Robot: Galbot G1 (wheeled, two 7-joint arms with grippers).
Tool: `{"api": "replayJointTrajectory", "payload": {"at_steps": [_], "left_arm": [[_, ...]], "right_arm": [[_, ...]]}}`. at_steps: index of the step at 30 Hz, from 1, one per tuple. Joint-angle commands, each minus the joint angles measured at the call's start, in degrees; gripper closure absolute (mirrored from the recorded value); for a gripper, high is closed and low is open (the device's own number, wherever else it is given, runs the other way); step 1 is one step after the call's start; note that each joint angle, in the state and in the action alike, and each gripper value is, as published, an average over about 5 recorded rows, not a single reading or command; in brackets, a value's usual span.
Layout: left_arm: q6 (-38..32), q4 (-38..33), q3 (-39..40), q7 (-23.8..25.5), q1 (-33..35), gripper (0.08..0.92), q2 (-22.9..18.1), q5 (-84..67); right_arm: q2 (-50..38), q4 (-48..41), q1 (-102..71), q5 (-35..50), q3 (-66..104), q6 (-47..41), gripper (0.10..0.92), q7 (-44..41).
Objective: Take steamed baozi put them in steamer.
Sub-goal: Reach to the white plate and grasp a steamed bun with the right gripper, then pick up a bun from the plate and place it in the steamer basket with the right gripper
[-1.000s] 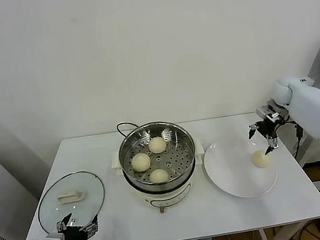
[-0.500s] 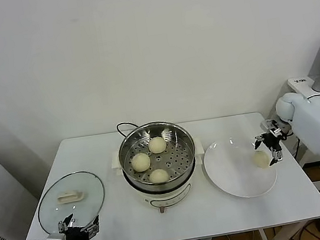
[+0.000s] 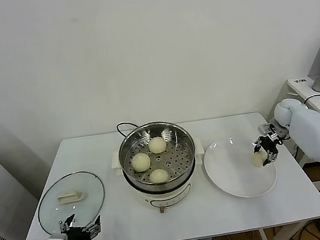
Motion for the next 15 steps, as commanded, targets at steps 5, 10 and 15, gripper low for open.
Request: {"api": "replayJointTrajectory", "payload": {"at_steps": [5, 10, 15], "left_arm": [[0.1, -0.3, 0.0, 0.0, 0.2, 0.177, -0.2, 0.2], [0.1, -0.6, -0.4, -0.1, 0.7, 0.177, -0.4, 0.3], [0.2, -0.7, -0.8, -0.1, 1.1, 0.177, -0.9, 0.8]], "right_arm": [[-0.5, 1.0, 0.2, 0.2, -0.1, -0.2, 0.643, -0.3], [-3.3, 6.6, 4.6, 8.5, -7.4, -2.0, 0.657, -2.2], [-6.5, 15.8, 13.9, 22.3, -22.4, -6.6, 0.652, -3.1]]}}
